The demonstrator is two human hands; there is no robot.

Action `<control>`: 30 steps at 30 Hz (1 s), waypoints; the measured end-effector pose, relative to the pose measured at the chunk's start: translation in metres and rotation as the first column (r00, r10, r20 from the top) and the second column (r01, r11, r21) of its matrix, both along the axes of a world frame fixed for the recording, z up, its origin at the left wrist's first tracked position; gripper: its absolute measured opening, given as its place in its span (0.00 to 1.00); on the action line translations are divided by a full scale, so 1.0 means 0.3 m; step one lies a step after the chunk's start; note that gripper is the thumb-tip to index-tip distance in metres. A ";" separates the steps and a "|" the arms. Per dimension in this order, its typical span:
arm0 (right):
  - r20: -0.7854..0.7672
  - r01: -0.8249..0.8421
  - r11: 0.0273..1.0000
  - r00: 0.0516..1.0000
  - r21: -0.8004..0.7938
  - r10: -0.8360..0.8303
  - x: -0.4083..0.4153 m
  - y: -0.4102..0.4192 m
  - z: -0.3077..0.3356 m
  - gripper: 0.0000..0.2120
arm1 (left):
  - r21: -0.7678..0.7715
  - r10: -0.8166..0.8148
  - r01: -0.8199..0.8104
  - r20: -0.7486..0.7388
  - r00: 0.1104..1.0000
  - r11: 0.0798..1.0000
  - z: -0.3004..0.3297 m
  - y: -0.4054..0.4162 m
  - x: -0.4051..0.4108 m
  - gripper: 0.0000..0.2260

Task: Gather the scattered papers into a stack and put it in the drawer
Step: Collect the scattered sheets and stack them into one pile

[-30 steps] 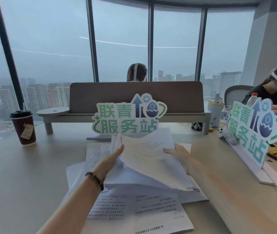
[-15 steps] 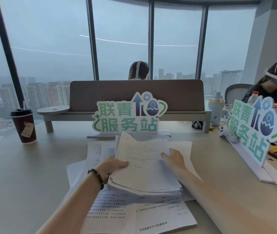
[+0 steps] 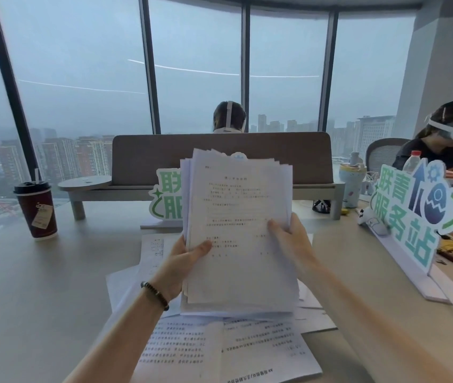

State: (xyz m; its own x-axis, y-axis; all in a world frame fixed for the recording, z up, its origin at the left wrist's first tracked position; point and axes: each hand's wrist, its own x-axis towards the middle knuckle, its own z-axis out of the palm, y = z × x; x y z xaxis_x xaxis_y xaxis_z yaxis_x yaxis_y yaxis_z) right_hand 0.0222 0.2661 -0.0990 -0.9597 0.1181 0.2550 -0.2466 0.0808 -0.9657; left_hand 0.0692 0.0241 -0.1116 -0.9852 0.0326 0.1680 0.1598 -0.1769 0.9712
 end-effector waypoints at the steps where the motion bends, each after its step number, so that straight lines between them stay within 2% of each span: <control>1: -0.071 0.029 0.999 0.997 0.022 -0.028 0.007 0.000 0.011 0.11 | -0.008 0.024 -0.025 -0.033 0.999 1.000 0.008 0.007 0.005 0.16; 4: -0.260 0.035 0.999 0.965 -0.012 -0.037 0.039 -0.008 0.045 0.12 | -0.046 0.097 -0.104 -0.143 0.985 0.993 0.027 0.024 0.016 0.11; 8: -0.377 0.034 0.999 0.926 0.016 -0.025 0.077 -0.022 0.059 0.12 | -0.018 0.145 -0.152 -0.209 0.967 0.988 0.037 0.039 0.035 0.08; 10: -0.378 0.042 0.999 0.925 0.026 -0.029 0.084 -0.025 0.059 0.14 | 0.051 0.144 -0.137 -0.180 0.973 0.989 0.045 0.044 0.047 0.08; 14: -0.345 0.031 0.999 0.938 0.009 -0.026 0.075 -0.021 0.065 0.17 | 0.174 -0.003 0.027 -0.134 0.991 0.984 0.062 0.038 0.057 0.23; 17: -0.346 -0.019 1.000 0.938 0.001 0.018 0.067 -0.019 0.078 0.19 | 0.220 -0.056 0.085 -0.134 0.989 0.972 0.065 0.036 0.056 0.27; 26: -0.450 -0.067 0.996 0.893 -0.062 0.032 0.068 0.005 0.200 0.23 | 0.236 -0.098 0.117 -0.089 0.991 0.965 0.078 0.022 0.045 0.23; 30: -0.460 -0.065 0.997 0.887 -0.038 0.040 0.080 -0.011 0.203 0.22 | 0.205 -0.087 0.103 -0.084 0.993 0.973 0.069 0.022 0.042 0.25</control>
State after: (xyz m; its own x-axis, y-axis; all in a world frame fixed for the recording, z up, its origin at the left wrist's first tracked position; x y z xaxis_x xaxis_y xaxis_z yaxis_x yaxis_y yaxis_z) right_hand 0.0462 0.2628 -0.0380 -0.7427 0.0953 0.6628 -0.6651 0.0098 -0.7467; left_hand 0.0818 0.0307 -0.0907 -0.9638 0.0822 0.2535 0.2026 -0.3920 0.8974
